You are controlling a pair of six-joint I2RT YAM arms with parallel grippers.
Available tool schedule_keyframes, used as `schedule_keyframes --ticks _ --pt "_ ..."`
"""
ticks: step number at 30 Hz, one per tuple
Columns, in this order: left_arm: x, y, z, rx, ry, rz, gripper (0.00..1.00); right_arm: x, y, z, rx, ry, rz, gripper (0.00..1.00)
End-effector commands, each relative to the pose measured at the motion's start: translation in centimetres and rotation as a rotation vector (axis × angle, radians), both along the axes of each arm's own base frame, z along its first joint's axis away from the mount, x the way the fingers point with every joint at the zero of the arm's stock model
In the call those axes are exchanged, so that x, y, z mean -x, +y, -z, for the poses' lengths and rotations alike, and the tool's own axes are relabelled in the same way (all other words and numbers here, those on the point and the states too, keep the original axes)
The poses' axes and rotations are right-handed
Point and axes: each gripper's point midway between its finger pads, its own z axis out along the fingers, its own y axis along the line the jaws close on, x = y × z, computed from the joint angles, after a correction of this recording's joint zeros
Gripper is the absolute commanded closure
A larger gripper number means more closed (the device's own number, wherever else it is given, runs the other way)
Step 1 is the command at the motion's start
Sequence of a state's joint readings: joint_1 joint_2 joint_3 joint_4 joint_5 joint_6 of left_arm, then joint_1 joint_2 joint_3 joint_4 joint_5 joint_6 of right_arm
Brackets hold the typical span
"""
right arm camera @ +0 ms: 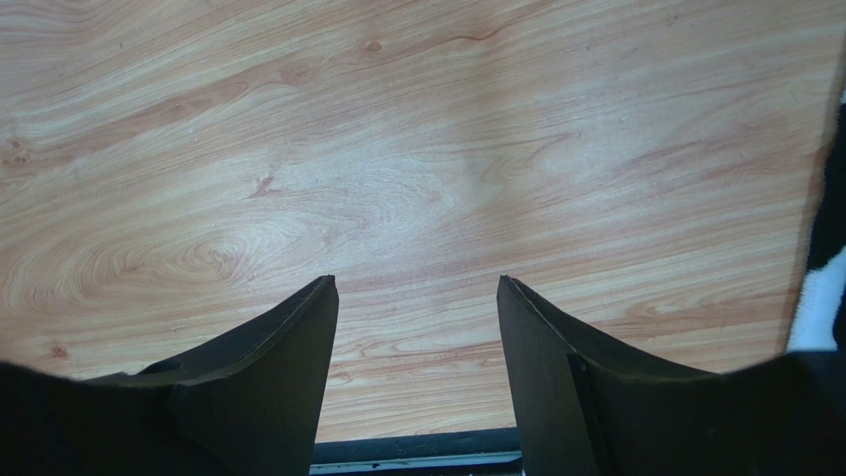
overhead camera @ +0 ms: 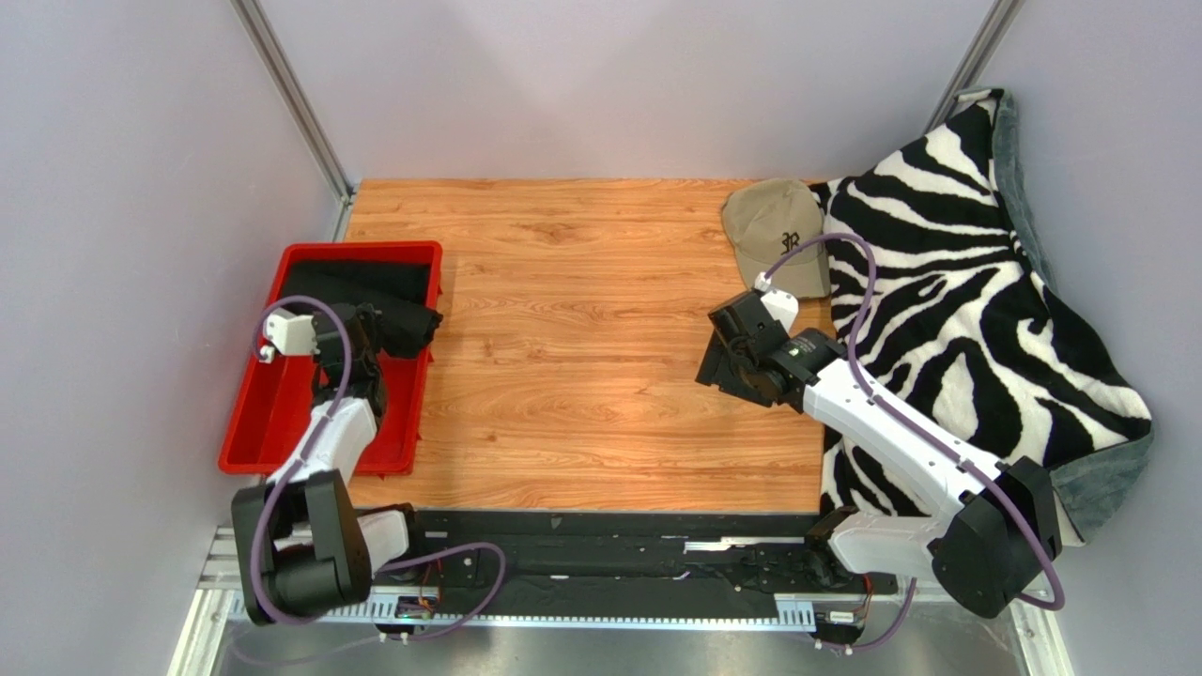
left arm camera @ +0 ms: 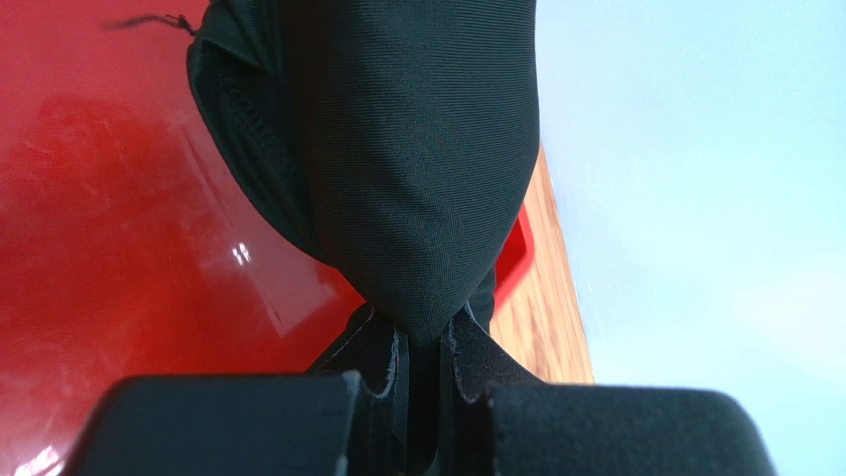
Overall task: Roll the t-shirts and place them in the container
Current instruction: Place the T-shirt in the bin.
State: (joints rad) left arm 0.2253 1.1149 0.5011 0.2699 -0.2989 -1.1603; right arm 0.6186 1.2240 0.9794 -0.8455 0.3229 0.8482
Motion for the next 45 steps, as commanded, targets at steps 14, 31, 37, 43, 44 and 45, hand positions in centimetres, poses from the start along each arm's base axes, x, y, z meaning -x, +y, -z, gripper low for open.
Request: schedule_keyframes --ticks 14,31,37,43,44,45 --pt "-4.6 5.0 0.6 0.011 -0.237 -0.194 1.00 -1.4 2.5 0.7 -0.048 -0.043 -0.145 0.36" --pt "-8.9 4.9 5.0 0.071 -0.238 -0.104 1.00 -1.2 3.5 1.3 -0.076 -0.026 -0.200 0.36" --pt "-8.7 4.4 7.4 0.154 -0.224 -0.040 0.97 -1.4 3.7 1.3 -0.076 -0.024 -0.204 0.36" --pt "-8.1 4.2 8.9 0.193 -0.181 0.016 0.66 -1.5 3.6 1.5 -0.072 -0.020 -0.203 0.36" --pt "-8.0 4.0 8.9 0.186 -0.168 0.023 0.62 -1.4 3.6 1.5 -0.072 -0.018 -0.204 0.36" --pt "-7.8 4.2 8.3 0.175 -0.170 0.022 0.57 -1.4 3.7 1.6 -0.075 -0.014 -0.205 0.36"
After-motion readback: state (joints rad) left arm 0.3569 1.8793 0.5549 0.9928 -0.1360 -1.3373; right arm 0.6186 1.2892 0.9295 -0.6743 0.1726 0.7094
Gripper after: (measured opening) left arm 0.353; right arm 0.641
